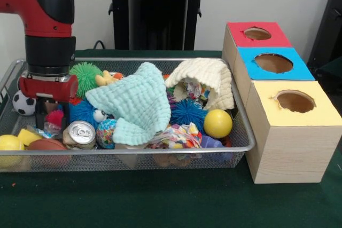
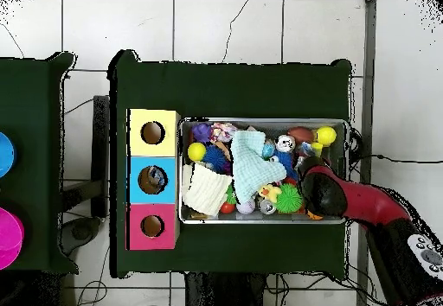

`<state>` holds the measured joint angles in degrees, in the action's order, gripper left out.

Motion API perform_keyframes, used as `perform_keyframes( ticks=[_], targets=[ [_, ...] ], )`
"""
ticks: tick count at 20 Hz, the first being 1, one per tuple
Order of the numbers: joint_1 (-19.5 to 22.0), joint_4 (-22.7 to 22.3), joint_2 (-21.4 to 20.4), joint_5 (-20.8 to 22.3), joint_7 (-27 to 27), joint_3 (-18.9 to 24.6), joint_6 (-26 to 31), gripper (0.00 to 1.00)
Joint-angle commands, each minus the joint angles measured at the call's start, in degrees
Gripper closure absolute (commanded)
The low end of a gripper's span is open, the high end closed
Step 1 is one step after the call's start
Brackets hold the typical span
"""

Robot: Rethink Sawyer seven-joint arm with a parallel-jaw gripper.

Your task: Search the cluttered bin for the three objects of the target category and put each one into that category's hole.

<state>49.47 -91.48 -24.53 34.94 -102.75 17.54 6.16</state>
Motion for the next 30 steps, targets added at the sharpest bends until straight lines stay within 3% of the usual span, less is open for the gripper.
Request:
perform_keyframes(
  ticks=[1,5,9,13,22,30],
  targets=[
    [-1.2,5.6,7.1,2.4,-6.0,3.7,-12.8,1.0],
    [-2.7,6.0,7.0,1.8,-6.7,1.7,-13.9,1.0],
    [-1.2,7.3,8.0,3.1,-4.9,4.3,-13.1,1.0],
    [-2.4,6.3,6.1,2.8,-6.7,2.4,-17.2,1.0],
    [-10.4,-0.1,-2.9,-2.9,-7.4,-8.8,-31.6,1.0],
    [-15.3,-2.1,-7.1,-5.8,-7.3,-14.3,-34.5,1.0]
  ],
)
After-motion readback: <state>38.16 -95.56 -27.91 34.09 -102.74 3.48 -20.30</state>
